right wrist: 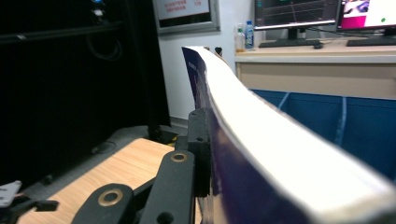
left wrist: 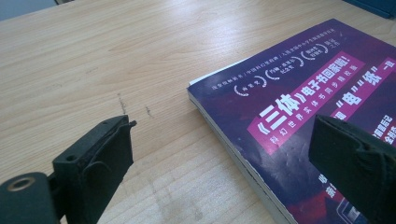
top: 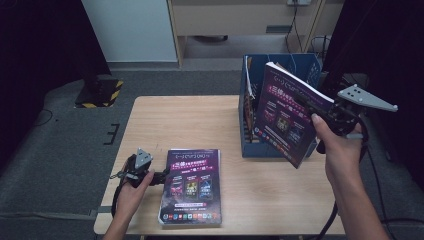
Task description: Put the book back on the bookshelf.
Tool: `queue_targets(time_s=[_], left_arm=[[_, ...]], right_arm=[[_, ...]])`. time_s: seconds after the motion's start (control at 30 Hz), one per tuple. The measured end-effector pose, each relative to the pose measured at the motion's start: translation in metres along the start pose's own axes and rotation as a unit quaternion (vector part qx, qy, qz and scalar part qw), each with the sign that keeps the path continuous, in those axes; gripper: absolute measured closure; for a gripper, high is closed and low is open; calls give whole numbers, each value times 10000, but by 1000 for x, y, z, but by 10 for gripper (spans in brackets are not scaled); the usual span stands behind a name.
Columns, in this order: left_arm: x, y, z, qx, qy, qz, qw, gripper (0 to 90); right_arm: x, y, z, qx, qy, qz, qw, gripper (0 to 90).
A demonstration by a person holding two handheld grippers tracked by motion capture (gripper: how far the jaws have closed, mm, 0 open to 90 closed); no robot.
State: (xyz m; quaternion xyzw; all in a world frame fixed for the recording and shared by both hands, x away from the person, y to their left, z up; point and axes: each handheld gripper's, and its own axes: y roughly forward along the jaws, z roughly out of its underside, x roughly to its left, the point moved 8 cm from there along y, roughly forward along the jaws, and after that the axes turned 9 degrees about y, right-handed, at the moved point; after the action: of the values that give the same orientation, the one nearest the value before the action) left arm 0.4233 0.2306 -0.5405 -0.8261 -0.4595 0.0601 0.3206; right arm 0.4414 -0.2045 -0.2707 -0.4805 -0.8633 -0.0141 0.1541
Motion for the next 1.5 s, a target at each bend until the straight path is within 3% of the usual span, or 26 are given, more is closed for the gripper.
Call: queue_targets(time_s=[0.27, 0.73, 1.5], left_arm=[[0, 0, 0, 2, 15, -4, 10000, 56], [0, 0, 0, 3, 65, -14, 10000, 56], [-1, 0, -1, -9, 98, -27, 9999, 56]], right_arm=[[-12, 5, -6, -89, -19, 336, 9994, 822], [-34, 22, -13, -247, 78, 919, 9954, 820], [-48, 42, -18, -346, 1, 1415, 9893, 820]])
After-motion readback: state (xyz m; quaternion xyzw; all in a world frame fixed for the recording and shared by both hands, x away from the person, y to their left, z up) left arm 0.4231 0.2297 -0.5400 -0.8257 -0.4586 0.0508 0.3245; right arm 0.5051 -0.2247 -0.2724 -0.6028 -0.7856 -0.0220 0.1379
